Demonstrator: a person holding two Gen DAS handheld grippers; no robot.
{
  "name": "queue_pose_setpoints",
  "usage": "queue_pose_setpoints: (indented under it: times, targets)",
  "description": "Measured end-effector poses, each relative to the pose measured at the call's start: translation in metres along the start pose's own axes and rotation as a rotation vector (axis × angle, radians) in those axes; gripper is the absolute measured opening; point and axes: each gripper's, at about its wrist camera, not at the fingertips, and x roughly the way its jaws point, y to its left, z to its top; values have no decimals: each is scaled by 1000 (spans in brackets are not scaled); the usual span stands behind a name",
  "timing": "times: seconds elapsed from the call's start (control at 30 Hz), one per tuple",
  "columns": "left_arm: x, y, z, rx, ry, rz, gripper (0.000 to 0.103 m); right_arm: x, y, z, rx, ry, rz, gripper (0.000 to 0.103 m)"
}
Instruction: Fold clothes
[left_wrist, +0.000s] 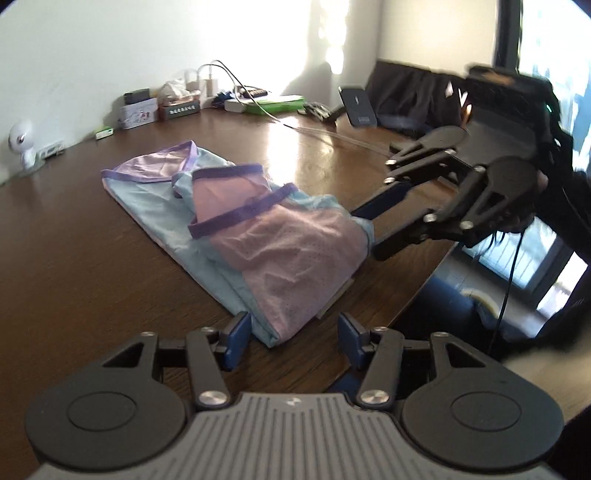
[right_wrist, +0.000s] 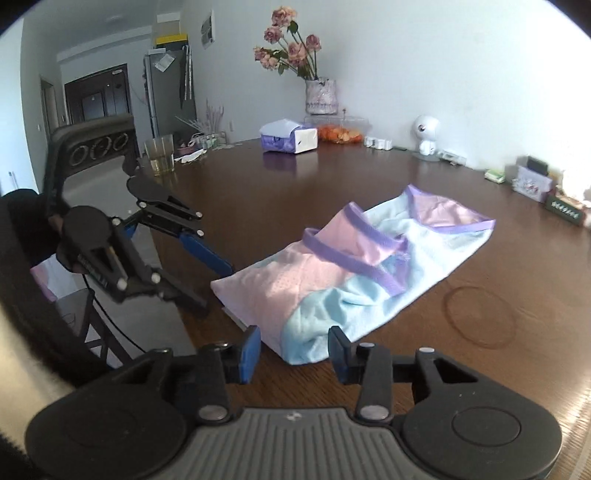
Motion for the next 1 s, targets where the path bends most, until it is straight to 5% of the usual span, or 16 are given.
queue_pose_setpoints:
  times: [0.07,0.1,0.13,0.17,0.33,0.5,0.63,0.8,0.83,0.9,0.93,1.0]
  targets:
    - [-1,0,-3,-4,-22,-1,39,10,0,0,-4,-1,2,26]
    - [-1,0,-5,-6,-33,-1,30,11,2,0,-4,-8,-2,12]
    - [-4,1,-4,-7,-44,-5,8,9,2,-1,9,-7,3,11]
    - [-8,2,-1,-9,-54,-11,5,6,3,-1,20,2,17,11]
    - [-26,8,9,-15,-107,-42,5,-12,15,-5,29,0,42,9]
    - [-32,28,45,16,-188,-27,5,-27,-1,22,82,-129,17,9]
    - [11,65,94,-5,-192,8,5,-9,-48,65,134,-150,-39,9]
    - [83,113,119,-161,-72,32,6,54,-118,89,306,-29,-101,9]
    - [95,118,118,-183,-25,31,9,64,-123,87,323,-8,-126,13]
    - [103,123,113,-220,21,91,33,76,-125,83,332,-6,-189,18]
    - [99,125,112,-238,18,102,44,77,-125,81,327,-13,-216,28]
    - [76,127,111,-298,-56,85,45,67,-127,78,340,-56,-251,38]
